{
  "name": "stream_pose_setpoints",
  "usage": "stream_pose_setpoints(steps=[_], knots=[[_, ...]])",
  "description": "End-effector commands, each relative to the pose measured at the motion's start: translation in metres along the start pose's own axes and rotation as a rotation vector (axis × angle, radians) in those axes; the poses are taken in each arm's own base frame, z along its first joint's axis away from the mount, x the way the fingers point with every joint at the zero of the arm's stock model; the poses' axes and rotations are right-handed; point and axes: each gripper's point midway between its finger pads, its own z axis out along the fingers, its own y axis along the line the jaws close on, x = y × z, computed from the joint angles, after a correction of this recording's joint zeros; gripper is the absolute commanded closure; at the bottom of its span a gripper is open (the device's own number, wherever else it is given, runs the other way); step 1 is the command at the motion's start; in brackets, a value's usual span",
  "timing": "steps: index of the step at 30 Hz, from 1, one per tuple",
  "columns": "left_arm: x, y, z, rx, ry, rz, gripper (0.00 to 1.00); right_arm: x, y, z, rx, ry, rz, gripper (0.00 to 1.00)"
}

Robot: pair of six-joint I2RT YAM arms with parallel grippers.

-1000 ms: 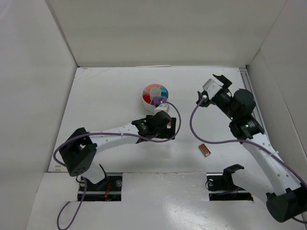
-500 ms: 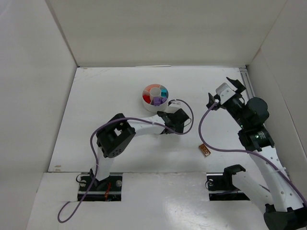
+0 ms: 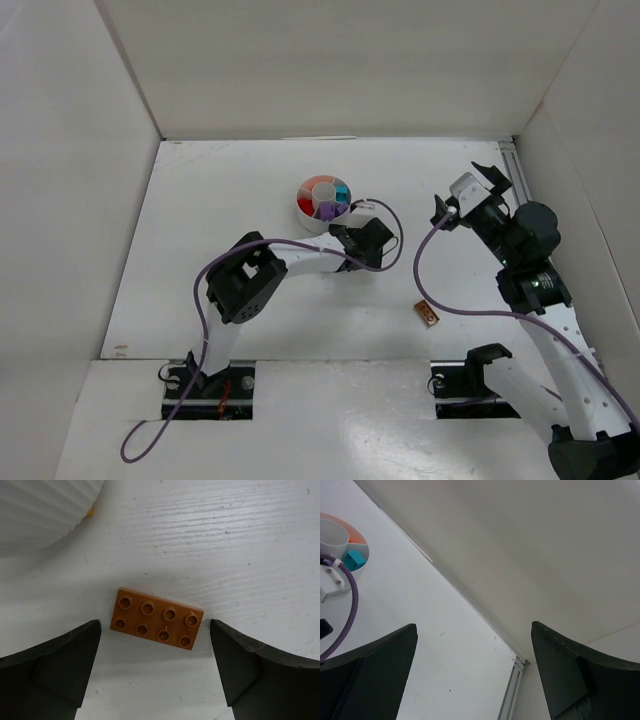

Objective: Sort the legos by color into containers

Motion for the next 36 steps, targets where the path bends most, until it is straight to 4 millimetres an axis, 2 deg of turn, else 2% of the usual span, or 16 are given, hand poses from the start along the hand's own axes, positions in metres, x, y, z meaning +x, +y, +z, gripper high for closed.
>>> stream_pose_setpoints(steps=[1,8,13,15,17,18,19,20,21,22,23,24,25,27,34,36], knots=[[-0.002,-0.008,0.002,0.025,0.007,0.035,0.15,-0.007,-0.006,-0.003,0.021,-0.023,-0.004,0.00],[0.003,-0.008,-0.002,0.050,0.020,0.024,0.39,-0.006,-0.011,-0.006,0.042,-0.017,-0.007,0.00],[0.000,-0.006,-0.005,0.043,0.013,0.023,0.47,0.000,-0.007,-0.006,0.036,0.003,-0.002,0.00],[-0.012,-0.005,-0.019,0.042,-0.035,0.014,0.47,0.001,-0.009,-0.007,0.043,0.016,0.021,0.00],[-0.016,-0.010,-0.035,0.058,-0.068,0.032,0.47,0.014,-0.004,-0.009,0.041,0.082,0.091,0.00],[-0.034,-0.012,-0.052,0.081,-0.131,0.024,0.47,0.018,-0.004,-0.010,0.040,0.112,0.117,0.00],[-0.031,-0.013,-0.061,0.093,-0.150,0.046,0.47,0.024,-0.004,-0.013,0.049,0.152,0.144,0.00],[-0.035,-0.014,-0.070,0.109,-0.180,0.056,0.47,0.041,0.008,-0.018,0.005,0.235,0.182,0.00],[-0.048,-0.015,-0.092,0.153,-0.236,0.099,0.47,0.046,0.007,-0.018,-0.003,0.276,0.215,0.00],[-0.048,-0.012,-0.097,0.162,-0.293,0.125,0.47,0.053,0.011,-0.021,-0.021,0.319,0.234,0.00],[-0.043,-0.022,-0.111,0.209,-0.333,0.179,0.47,0.061,0.022,-0.026,-0.076,0.369,0.254,0.00],[-0.043,-0.024,-0.120,0.236,-0.371,0.222,0.45,0.060,0.022,-0.024,-0.102,0.381,0.266,0.00],[-0.058,-0.029,-0.143,0.292,-0.458,0.264,0.43,0.061,0.024,-0.026,-0.126,0.391,0.279,0.00],[-0.044,-0.032,-0.152,0.356,-0.467,0.345,0.43,0.048,0.037,-0.023,-0.222,0.333,0.312,0.00],[-0.048,-0.031,-0.182,0.458,-0.540,0.404,0.43,-0.007,0.066,-0.008,-0.466,0.078,0.508,0.03],[-0.049,-0.033,-0.196,0.505,-0.572,0.421,0.43,-0.016,0.095,-0.006,-0.636,0.024,0.626,0.09]])
